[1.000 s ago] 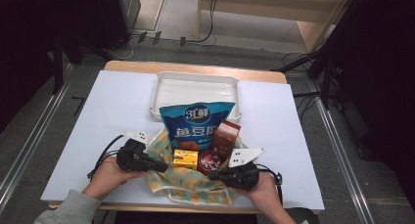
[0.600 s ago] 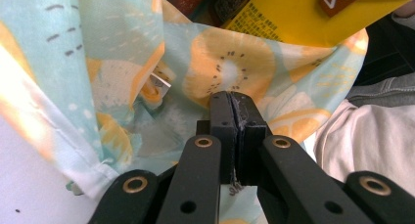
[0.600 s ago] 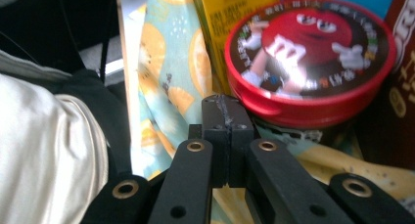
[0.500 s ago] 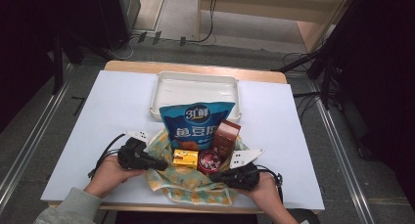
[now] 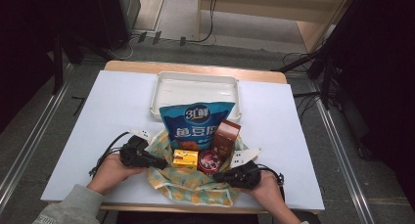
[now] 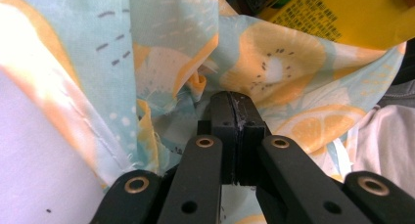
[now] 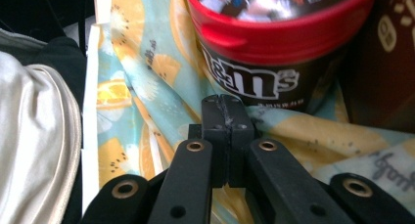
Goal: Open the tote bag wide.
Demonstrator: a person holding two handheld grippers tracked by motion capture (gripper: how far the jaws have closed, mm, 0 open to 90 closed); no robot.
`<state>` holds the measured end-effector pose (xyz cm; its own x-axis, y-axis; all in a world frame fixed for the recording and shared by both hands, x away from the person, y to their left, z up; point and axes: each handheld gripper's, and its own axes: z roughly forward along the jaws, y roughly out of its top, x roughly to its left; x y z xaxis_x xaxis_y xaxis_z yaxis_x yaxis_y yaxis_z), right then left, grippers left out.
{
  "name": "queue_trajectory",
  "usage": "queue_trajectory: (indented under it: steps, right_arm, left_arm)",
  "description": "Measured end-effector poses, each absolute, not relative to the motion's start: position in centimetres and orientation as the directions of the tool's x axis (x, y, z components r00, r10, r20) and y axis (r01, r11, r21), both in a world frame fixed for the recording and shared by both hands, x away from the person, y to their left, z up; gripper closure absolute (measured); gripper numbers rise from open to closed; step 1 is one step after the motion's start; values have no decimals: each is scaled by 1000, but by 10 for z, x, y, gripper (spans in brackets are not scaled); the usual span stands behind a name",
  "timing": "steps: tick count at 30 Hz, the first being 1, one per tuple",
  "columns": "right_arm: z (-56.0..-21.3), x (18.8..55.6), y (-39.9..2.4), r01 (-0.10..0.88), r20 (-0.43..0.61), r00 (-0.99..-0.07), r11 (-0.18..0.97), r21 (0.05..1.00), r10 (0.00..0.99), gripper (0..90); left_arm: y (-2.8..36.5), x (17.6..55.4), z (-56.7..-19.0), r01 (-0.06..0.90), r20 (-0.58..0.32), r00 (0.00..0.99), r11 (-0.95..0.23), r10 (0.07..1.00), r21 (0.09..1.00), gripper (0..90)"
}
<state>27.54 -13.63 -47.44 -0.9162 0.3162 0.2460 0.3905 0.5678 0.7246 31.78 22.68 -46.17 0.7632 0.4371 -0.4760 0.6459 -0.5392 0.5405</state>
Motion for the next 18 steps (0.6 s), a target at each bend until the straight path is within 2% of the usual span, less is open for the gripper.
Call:
queue_trajectory:
  steps: [18]
  right_arm:
    - [-484, 294, -155, 445, 264, -887, 550, 707, 379, 900]
  left_arm:
    - [228, 324, -468, 667, -470, 745, -529, 474, 524, 900]
